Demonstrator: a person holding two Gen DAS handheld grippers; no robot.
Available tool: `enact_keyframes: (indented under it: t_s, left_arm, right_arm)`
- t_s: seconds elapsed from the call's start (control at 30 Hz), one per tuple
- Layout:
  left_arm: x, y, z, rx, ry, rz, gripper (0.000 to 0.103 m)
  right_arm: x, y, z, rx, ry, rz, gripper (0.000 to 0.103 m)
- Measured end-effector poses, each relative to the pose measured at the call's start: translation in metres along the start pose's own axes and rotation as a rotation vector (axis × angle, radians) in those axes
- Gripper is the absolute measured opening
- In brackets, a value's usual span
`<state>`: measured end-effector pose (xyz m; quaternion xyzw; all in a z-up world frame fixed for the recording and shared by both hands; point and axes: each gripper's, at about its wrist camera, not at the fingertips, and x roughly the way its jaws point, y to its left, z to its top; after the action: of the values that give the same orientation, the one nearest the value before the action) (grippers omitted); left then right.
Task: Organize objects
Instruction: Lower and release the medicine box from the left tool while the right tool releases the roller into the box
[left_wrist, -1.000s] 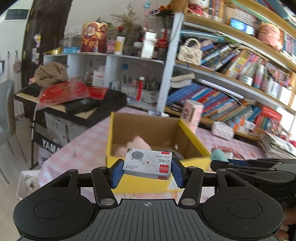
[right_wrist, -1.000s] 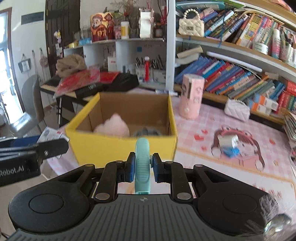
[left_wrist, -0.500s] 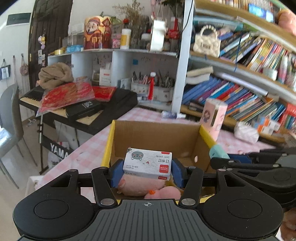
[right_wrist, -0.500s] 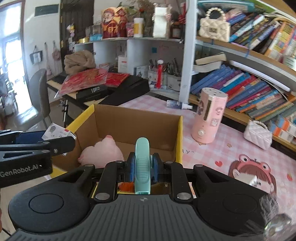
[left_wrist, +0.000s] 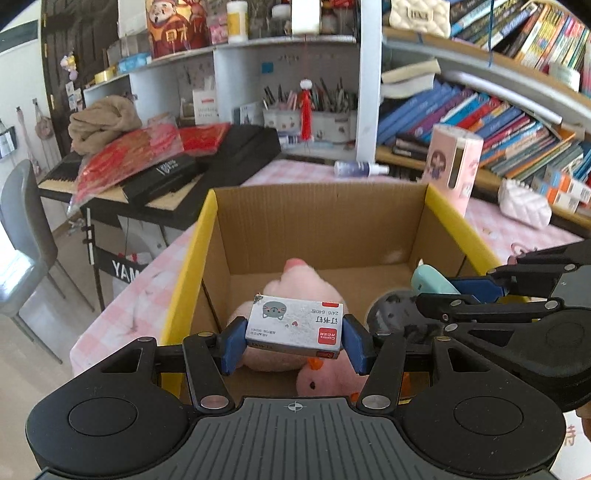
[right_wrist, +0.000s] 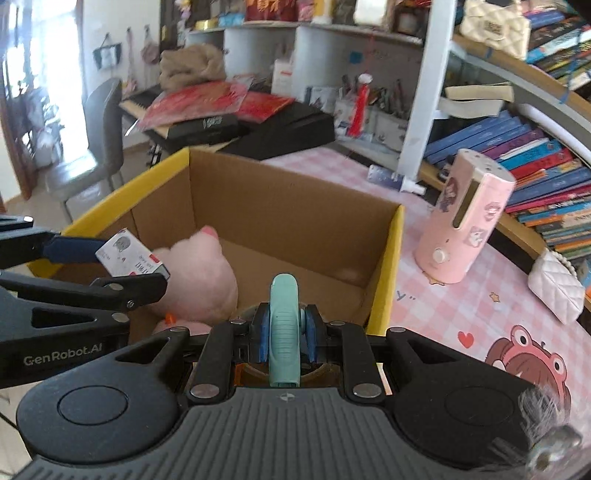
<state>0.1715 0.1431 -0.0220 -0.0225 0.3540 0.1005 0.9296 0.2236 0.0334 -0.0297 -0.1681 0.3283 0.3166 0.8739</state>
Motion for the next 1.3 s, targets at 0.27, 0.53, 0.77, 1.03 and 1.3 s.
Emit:
enact_keyframes:
  t_s: [0.27, 0.53, 0.77, 1.03, 1.3]
  left_arm:
    - [0.015, -0.006, -0.001, 0.017, 0.048, 0.01, 0.054]
    - [0.018, -0.005, -0.004, 0.02, 0.062, 0.022, 0.053]
    - [0.017, -0.005, -0.004, 0.027, 0.064, 0.015, 0.053]
    - [-0.001, -0.001, -0.005, 0.022, 0.004, 0.018, 0.063]
    - [-0.033, 0.004, -0.007, 0.009, -0.112, 0.017, 0.07]
  right_arm:
    - [0.013, 0.005, -0.001, -0.106, 0.013, -0.003, 0.018]
    - [0.021, 0.01, 0.0, -0.166, 0.024, 0.008, 0.018]
    - [0.024, 0.009, 0.003, -0.169, 0.041, 0.017, 0.018]
    - [0.011, 0.007, 0.0, -0.087, 0.036, 0.024, 0.018]
    - [-0.017, 0.012, -0.004, 0.005, -0.017, -0.032, 0.023]
